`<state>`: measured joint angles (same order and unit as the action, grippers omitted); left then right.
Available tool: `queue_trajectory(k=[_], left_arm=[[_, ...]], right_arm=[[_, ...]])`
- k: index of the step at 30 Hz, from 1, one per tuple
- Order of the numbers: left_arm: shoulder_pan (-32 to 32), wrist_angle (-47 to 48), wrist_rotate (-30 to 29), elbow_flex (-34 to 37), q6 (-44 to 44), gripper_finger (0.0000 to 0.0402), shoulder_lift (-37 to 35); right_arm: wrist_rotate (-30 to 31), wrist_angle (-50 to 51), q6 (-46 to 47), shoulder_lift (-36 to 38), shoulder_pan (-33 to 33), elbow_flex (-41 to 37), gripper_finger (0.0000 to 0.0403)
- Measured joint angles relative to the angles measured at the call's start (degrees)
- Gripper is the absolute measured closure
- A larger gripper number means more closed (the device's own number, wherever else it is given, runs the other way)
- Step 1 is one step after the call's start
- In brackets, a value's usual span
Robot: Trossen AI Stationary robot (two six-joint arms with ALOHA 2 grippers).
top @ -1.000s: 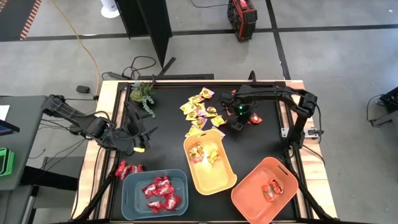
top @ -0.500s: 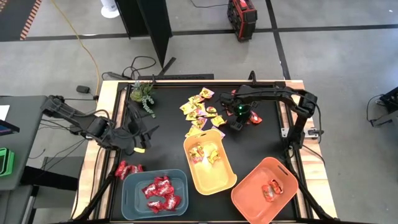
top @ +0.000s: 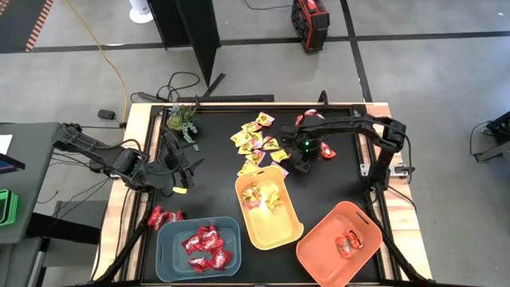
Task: Sort candy
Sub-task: Put the orange chocolate into the orange bin
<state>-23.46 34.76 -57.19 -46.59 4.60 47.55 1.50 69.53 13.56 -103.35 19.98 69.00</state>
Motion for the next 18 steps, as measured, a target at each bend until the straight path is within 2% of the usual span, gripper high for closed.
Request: queue_trajectory(k=[5,8,13,18], left_arm=[[0.00,0.02,0.03,0.00,-0.01,0.0140,0.00],[0.00,0.04,0.04,0.00,-0.26,0.0140,0.00],[0.00,0.14,0.19,-0.02,-0.16,0.0140,0.00],[0.00,0.48,1.70,-0.02,0.00,0.0140,0.00]], right_arm=[[1.81,0.31,2.76,0.00,-2.56,1.36,0.0400],[4.30,0.76,5.99,0.01,-3.12,2.05,0.0377],[5.15,0.49,11.98,0.00,-3.92,2.05,0.0285],[11.32,-0.43,23.93,0.00,-6.81,2.05,0.0170]])
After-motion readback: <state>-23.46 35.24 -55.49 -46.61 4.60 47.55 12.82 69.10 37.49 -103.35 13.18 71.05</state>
